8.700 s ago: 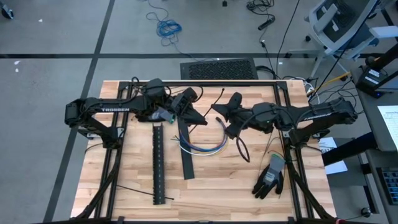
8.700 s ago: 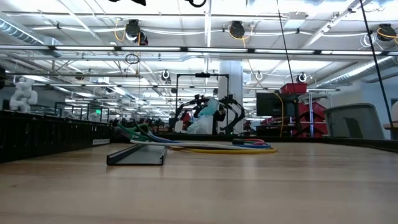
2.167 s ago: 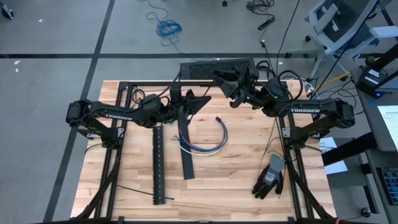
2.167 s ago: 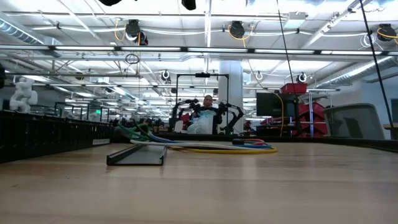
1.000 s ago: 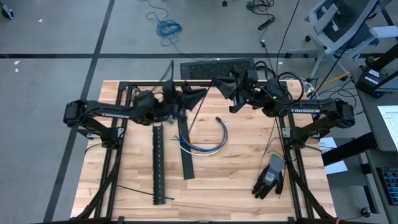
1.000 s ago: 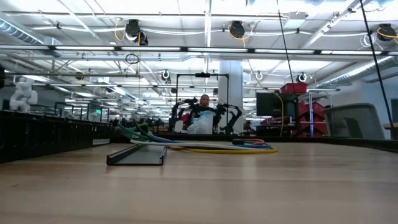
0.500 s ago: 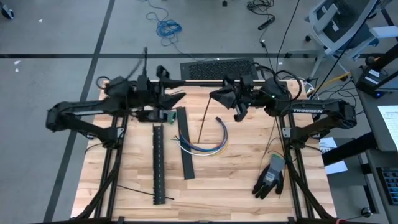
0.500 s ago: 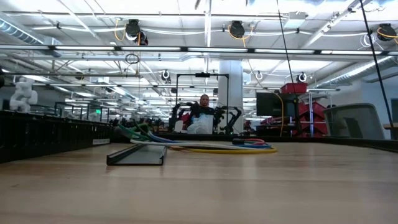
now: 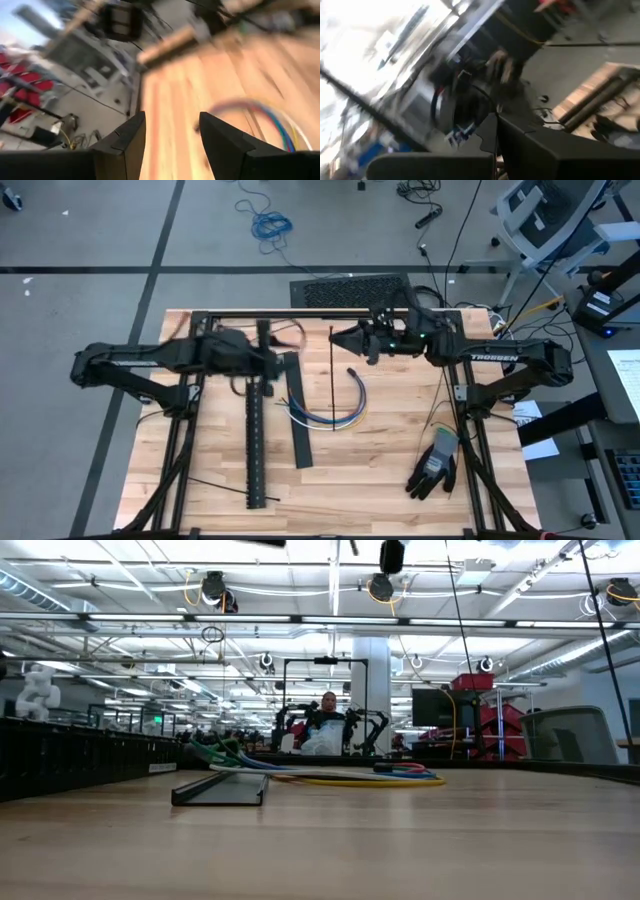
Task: Ziptie cables
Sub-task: Wrap the cable wires with a black zip tie
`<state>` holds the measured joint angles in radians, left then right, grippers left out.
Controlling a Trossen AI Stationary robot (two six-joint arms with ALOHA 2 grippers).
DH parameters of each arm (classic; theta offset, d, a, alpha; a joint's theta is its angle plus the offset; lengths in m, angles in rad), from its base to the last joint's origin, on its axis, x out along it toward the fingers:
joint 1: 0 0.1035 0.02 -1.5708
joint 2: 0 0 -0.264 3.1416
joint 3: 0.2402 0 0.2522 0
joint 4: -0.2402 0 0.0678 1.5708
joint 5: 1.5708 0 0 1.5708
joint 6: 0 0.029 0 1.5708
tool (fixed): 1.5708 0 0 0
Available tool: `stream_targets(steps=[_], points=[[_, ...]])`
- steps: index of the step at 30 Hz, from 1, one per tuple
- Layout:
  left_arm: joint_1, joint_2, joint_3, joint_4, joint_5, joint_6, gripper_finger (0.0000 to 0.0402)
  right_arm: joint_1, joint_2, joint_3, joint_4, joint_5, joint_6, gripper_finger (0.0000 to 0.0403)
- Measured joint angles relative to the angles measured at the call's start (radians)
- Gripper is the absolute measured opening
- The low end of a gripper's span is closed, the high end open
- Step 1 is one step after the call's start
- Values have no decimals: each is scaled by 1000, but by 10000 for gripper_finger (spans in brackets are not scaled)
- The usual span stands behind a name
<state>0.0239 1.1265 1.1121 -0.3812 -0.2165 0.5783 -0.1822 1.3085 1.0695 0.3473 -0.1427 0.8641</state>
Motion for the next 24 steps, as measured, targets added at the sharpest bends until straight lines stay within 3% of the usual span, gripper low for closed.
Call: stream_targets(steps=[3,7,10,14,17,24], points=[[-46,63,-1,-49,-22,127,182,0,21,0,-11,109,116,0],[-142,134,-1,-38,-185,449,182,-9,54,0,-31,223,241,0],[-206,184,-1,5,-351,675,182,-27,76,0,-23,217,321,0],[-271,209,-1,86,-497,818,182,-55,84,-1,-29,165,374,0],[-315,186,-1,129,-499,846,182,-77,84,-1,-30,119,396,0],[-378,131,0,210,-388,841,182,-115,84,-1,-37,77,457,0]])
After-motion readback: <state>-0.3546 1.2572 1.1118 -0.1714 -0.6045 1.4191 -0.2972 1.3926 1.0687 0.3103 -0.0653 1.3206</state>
